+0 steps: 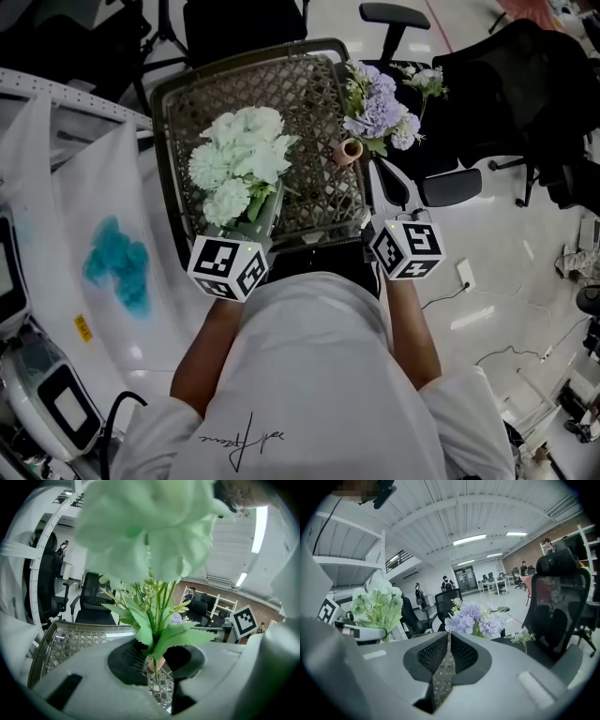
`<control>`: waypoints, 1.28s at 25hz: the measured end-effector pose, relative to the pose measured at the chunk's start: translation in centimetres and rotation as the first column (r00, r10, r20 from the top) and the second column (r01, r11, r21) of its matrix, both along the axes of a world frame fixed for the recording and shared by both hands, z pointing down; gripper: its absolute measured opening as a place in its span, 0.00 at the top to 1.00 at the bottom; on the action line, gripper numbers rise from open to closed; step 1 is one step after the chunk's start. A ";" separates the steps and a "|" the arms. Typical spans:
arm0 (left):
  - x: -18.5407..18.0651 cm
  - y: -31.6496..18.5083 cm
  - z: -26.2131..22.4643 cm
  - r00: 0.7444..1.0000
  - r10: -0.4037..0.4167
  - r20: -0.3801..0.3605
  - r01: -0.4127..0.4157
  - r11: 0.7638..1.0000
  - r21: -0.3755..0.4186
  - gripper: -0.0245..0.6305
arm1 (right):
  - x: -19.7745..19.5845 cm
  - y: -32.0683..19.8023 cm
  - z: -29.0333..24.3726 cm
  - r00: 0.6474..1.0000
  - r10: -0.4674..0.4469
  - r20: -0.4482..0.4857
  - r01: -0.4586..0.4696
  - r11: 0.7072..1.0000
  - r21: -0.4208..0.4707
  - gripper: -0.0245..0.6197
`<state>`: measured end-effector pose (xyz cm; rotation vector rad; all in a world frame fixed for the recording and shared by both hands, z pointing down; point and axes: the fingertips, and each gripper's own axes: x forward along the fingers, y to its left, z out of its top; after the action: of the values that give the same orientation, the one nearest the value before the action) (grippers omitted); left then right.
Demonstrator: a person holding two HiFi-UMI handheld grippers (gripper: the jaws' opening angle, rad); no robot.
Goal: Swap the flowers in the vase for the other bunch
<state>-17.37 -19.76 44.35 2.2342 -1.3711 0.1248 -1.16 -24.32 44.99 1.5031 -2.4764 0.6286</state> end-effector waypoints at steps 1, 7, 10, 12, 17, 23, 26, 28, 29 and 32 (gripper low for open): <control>0.0 0.0 -0.1 1.000 0.001 -0.006 -0.001 1.000 0.000 0.84 | 0.0 0.1 -0.4 1.000 -0.003 -0.002 0.003 1.000 0.008 0.93; -0.1 0.2 -0.7 1.000 0.002 -0.019 -0.002 1.000 0.010 0.84 | -0.5 1.4 -2.0 0.998 -0.061 -0.018 0.061 0.998 0.030 0.95; -0.1 0.3 -1.0 1.000 -0.001 -0.030 0.001 1.000 0.015 0.84 | -0.4 1.9 -2.4 0.997 -0.073 -0.013 0.073 0.997 0.035 0.95; -0.1 0.3 -1.2 0.999 -0.001 -0.036 0.002 1.000 0.020 0.84 | -0.4 2.3 -2.6 0.996 -0.084 -0.004 0.084 0.996 0.037 0.95; 0.0 0.7 -1.8 0.999 0.014 -0.043 -0.012 0.999 0.031 0.84 | -0.3 3.2 -3.4 0.993 -0.111 0.051 0.109 0.993 0.036 0.95; 0.0 1.3 -2.5 0.998 0.035 -0.042 -0.034 0.998 0.043 0.84 | 0.0 4.3 -4.3 0.988 -0.133 0.084 0.130 0.991 0.042 0.95; 0.1 1.3 -2.8 0.998 0.044 -0.044 -0.042 0.998 0.048 0.84 | 0.3 4.7 -4.4 0.988 -0.130 0.080 0.127 0.991 0.036 0.95; 0.2 1.4 -3.0 0.997 0.052 -0.049 -0.049 0.997 0.054 0.84 | 0.4 5.0 -4.6 0.987 -0.131 0.093 0.129 0.991 0.033 0.95; 0.3 1.4 -3.1 0.997 0.056 -0.051 -0.053 0.997 0.057 0.84 | 0.4 5.1 -4.8 0.985 -0.131 0.112 0.128 0.991 0.031 0.95; 0.4 1.6 -3.4 0.996 0.066 -0.054 -0.062 0.996 0.063 0.84 | 0.6 5.3 -5.3 0.982 -0.131 0.133 0.128 0.991 0.032 0.95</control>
<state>-16.92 -18.19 40.93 2.3149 -1.2906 0.0431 -0.60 -18.99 39.71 1.3343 -2.6649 0.7012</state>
